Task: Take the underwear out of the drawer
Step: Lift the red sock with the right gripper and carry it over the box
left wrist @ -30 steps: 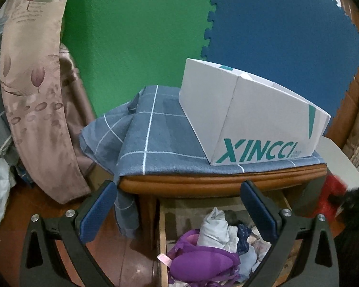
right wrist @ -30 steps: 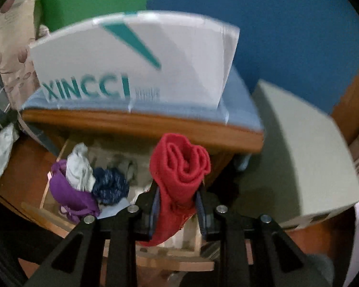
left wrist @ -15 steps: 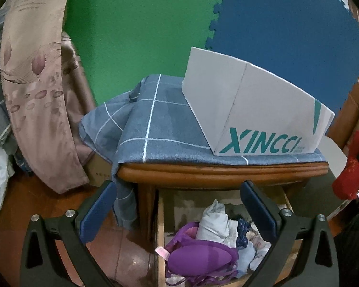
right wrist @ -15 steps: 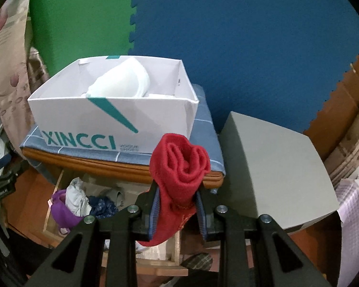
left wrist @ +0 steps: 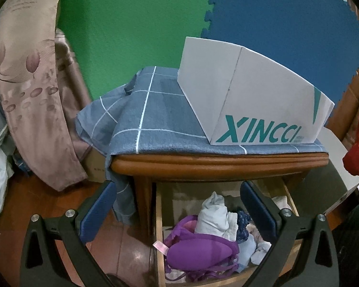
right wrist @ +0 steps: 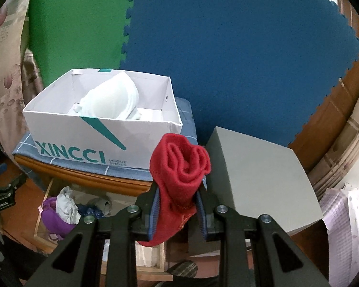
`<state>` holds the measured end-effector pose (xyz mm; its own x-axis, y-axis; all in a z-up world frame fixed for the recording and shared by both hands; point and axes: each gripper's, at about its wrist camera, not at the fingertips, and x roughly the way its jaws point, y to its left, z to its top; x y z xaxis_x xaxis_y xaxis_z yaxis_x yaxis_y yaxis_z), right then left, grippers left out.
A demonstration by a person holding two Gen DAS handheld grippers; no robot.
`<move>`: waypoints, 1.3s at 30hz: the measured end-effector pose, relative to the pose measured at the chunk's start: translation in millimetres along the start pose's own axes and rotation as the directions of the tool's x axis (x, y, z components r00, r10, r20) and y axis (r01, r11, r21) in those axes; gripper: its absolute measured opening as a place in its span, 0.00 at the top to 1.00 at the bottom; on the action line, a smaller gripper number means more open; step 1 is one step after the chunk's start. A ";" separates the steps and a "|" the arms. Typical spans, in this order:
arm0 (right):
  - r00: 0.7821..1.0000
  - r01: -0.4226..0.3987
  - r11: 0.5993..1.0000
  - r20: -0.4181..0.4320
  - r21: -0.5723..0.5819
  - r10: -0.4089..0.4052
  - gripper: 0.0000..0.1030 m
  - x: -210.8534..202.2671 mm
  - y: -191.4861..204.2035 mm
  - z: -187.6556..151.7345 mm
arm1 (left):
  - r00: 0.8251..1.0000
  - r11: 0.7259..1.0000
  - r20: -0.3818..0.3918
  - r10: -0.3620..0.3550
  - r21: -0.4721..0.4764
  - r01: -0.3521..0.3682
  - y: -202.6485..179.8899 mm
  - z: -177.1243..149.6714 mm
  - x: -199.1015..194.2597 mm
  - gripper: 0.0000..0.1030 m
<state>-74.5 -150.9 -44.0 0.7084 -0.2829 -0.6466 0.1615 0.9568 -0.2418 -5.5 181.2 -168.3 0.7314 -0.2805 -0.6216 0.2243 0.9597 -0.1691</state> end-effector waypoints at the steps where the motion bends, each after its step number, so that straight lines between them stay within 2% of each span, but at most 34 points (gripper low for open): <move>1: 1.000 0.003 1.000 0.002 -0.002 -0.003 0.74 -0.9 -0.1 0.7 | 1.000 1.000 -0.002 -0.002 0.003 0.002 -0.8 -0.2 0.4 0.01; 39: 0.998 0.028 0.998 0.051 -0.049 -0.026 0.74 -16.9 13.5 4.7 | 0.999 0.999 -0.042 -0.013 0.043 0.015 -15.3 -5.5 6.4 0.01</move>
<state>-81.0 -132.9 -32.9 0.7381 -0.3037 -0.6024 0.1477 0.9440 -0.2949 -7.7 164.8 -174.0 0.7010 -0.2919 -0.6508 0.2623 0.9540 -0.1454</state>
